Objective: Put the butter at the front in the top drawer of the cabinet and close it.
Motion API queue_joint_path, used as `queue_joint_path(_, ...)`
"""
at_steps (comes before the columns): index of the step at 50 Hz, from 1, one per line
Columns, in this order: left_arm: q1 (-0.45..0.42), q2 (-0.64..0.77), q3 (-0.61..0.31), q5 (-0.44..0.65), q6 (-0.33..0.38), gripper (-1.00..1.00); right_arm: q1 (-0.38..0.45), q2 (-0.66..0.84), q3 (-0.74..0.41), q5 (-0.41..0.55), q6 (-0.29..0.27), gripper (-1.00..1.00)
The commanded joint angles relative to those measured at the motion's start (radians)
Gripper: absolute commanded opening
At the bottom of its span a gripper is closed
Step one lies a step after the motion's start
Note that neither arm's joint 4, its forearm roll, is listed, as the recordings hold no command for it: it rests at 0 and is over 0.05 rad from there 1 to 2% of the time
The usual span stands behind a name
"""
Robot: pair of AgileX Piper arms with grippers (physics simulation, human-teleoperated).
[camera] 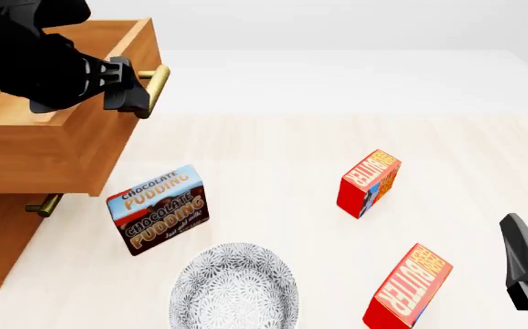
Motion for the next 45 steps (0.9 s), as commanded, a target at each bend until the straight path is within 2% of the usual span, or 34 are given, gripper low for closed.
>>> queue_joint_path(1,-0.050,0.041,-0.019,-0.023,0.003,1.00,0.000,-0.002,0.000,0.001,0.000,1.00)
queue_joint_path(7,-0.083,0.070,-0.030,-0.036,-0.004,1.00,0.000,-0.002,0.000,0.001,0.000,1.00)
queue_joint_path(15,-0.107,0.095,-0.089,-0.020,0.003,1.00,0.000,-0.001,0.000,0.001,0.000,1.00)
queue_joint_path(35,-0.050,0.096,-0.333,0.175,0.086,1.00,0.000,-0.001,0.000,0.001,0.000,1.00)
queue_joint_path(45,-0.045,0.079,-0.360,0.221,0.115,1.00,0.000,-0.001,0.000,0.001,0.000,1.00)
